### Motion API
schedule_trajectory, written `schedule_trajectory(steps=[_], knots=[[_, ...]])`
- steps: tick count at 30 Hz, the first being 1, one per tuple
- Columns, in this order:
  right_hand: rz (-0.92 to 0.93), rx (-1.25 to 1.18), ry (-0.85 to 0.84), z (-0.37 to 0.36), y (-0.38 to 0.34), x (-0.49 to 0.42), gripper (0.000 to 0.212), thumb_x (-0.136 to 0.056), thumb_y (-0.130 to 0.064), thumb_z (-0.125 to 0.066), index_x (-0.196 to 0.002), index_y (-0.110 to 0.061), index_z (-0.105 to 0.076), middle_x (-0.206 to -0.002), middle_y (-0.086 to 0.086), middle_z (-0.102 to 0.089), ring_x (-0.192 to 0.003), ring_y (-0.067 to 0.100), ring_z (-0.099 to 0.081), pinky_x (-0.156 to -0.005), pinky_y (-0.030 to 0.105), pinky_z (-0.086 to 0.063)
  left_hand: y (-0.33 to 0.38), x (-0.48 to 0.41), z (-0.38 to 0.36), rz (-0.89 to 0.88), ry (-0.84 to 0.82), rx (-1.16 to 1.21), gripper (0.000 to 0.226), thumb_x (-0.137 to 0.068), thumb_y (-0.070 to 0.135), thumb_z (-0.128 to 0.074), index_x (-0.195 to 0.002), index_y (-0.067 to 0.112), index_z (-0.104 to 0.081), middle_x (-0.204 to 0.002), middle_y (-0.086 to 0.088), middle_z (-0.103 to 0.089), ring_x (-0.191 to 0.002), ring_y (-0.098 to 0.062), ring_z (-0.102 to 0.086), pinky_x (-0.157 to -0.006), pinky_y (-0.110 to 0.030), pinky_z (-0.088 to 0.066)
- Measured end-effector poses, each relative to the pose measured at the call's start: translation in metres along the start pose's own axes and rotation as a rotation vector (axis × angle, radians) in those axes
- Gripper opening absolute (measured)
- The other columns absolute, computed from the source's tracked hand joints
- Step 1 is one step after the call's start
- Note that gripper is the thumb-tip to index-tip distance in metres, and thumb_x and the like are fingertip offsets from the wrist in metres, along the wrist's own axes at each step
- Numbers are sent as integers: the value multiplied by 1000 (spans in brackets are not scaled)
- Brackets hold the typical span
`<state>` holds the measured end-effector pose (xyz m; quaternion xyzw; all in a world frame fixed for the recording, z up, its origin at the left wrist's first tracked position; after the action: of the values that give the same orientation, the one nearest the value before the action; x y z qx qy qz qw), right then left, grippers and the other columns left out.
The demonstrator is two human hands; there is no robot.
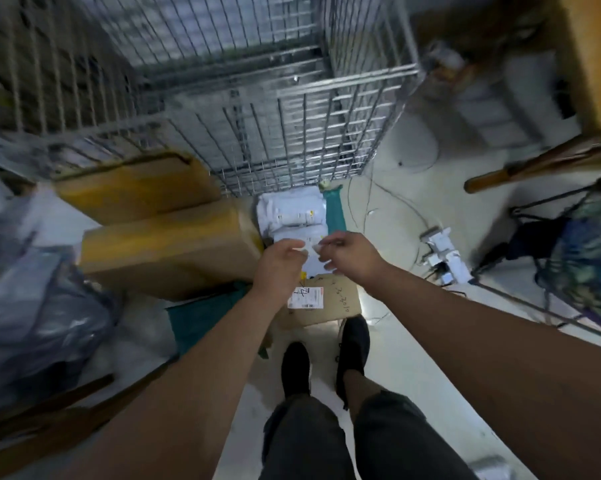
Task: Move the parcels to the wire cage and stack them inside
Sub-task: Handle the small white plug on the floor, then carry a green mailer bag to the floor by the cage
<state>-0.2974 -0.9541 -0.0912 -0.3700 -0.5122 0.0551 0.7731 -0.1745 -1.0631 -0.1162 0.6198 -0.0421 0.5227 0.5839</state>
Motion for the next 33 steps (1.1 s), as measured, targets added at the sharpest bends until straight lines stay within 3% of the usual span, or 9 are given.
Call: schedule_trajectory(steps=[4,11,17,21,33], knots=[[20,-64,52,24,-30,87,7,-95,-21,-73,-97,-16,-68,-95,14,-74,-77,25,-67,-74,34,-50,51,76,11,-112,-42,-169,23,-98,15,-62,-98,36,-71,-97,9,-71,-90,-18,-70,-81,-33,-55],[20,-155,206,50,-28,216,19,-97,-18,-69,-108,-3,-72,-95,16,-74,-74,22,-66,-65,26,-52,112,174,1,-234,-161,-344,21,-97,12,-58,-102,28,-71,-116,-9,-75,-107,-31,-70,-98,-47,-57],[7,-275,335,81,12,297,18,-97,-21,-68,-107,-6,-71,-102,16,-77,-79,22,-67,-76,33,-53,129,231,-44,-293,-296,-500,21,-98,18,-59,-113,27,-71,-114,-2,-75,-95,-19,-70,-84,-32,-55],[-2,-403,451,112,57,345,18,-98,-23,-69,-106,-7,-70,-94,10,-75,-77,20,-66,-74,31,-52,127,273,-103,-361,-420,-639,21,-96,18,-61,-112,26,-71,-110,-6,-75,-102,-25,-70,-95,-40,-56],[-163,-774,845,185,295,517,8,-95,-25,-68,-96,-17,-71,-93,8,-77,-74,18,-68,-75,33,-54,42,452,-348,-545,-854,-963,15,-91,21,-62,-92,35,-68,-102,-1,-75,-98,-24,-72,-87,-37,-56]])
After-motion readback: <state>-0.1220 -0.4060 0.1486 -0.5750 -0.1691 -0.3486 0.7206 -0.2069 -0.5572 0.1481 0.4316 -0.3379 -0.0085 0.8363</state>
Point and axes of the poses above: each hand's wrist, its own x-axis away from the middle knuckle, its own z-axis out of the back of the hand, y = z × x, the point moved 3 cm from there along -x, towards the middle knuckle
